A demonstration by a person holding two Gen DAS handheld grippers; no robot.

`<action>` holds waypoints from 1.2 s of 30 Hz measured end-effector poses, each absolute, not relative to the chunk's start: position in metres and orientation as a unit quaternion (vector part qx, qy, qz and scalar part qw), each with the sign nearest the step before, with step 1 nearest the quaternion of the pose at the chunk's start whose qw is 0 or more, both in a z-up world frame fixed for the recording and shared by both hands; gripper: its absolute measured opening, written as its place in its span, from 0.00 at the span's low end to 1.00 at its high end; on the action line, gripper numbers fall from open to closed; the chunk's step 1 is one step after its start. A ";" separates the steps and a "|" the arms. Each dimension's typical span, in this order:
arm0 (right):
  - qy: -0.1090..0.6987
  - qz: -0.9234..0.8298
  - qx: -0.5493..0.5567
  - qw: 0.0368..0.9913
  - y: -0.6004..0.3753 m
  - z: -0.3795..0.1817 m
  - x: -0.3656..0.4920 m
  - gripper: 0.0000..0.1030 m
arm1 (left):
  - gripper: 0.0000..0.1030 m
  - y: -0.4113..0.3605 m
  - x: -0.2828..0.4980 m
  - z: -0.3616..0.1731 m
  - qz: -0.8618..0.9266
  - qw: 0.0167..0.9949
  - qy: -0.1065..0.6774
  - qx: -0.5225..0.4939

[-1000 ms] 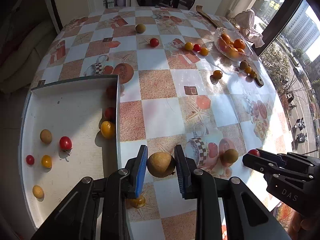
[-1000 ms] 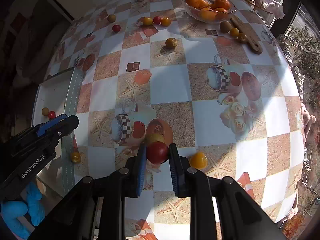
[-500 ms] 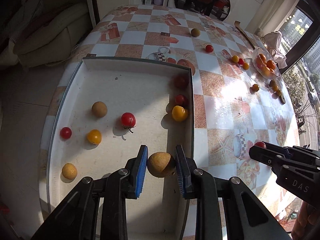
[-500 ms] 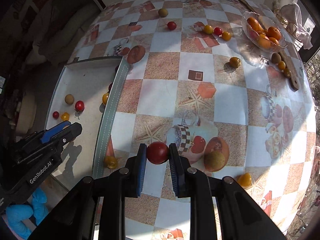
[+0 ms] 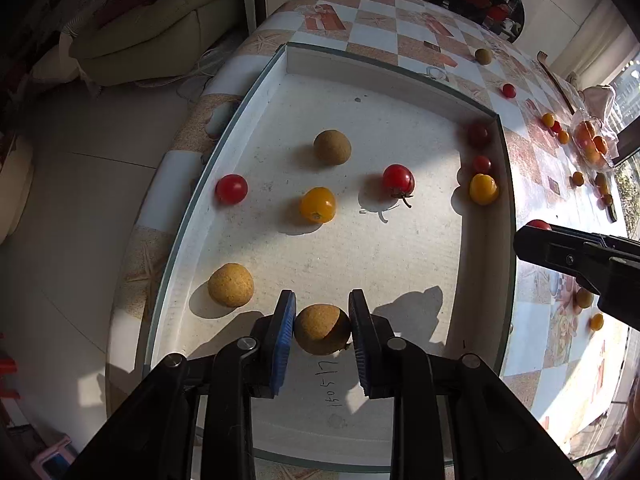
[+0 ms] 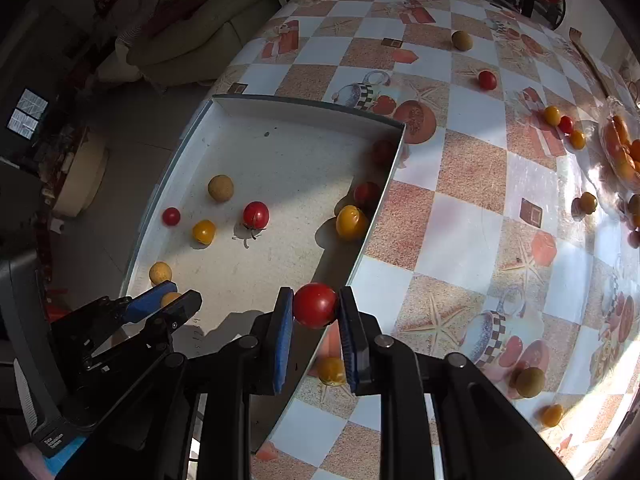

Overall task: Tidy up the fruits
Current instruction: 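Carry the brown fruit with the left tool while the right tool carries the red tomato over the tray, then open the left tool over the tray while the right tool releases its red tomato there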

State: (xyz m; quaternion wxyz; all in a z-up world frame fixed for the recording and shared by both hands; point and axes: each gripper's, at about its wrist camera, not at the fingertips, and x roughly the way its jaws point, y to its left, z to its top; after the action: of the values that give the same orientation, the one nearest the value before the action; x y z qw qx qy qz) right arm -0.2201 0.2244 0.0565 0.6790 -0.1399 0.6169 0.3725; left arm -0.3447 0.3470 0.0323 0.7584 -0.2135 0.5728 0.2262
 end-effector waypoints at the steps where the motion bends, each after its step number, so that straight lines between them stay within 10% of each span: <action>1: 0.618 0.376 -0.143 0.676 0.229 0.054 -0.221 0.24 | 0.28 0.348 -0.346 0.030 0.228 0.756 0.574 -0.215; 18: 0.640 0.367 -0.176 0.652 0.269 0.010 -0.218 0.24 | 0.29 0.337 -0.342 0.017 0.232 0.759 0.586 -0.162; 22: 0.639 0.365 -0.181 0.653 0.270 0.005 -0.218 0.24 | 0.76 0.339 -0.343 0.018 0.245 0.760 0.582 -0.154; 25: 0.638 0.367 -0.185 0.651 0.272 0.005 -0.220 0.26 | 0.76 0.337 -0.343 0.019 0.241 0.762 0.582 -0.146; 36: 0.622 0.388 -0.136 0.667 0.271 0.031 -0.213 0.78 | 0.76 0.330 -0.334 0.021 0.230 0.757 0.597 -0.131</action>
State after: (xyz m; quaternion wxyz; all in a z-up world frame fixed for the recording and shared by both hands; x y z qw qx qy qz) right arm -0.2127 0.2705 0.0313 0.6667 -0.1362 0.6215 0.3882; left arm -0.3343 0.3298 0.0212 0.7571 -0.1307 0.5975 0.2297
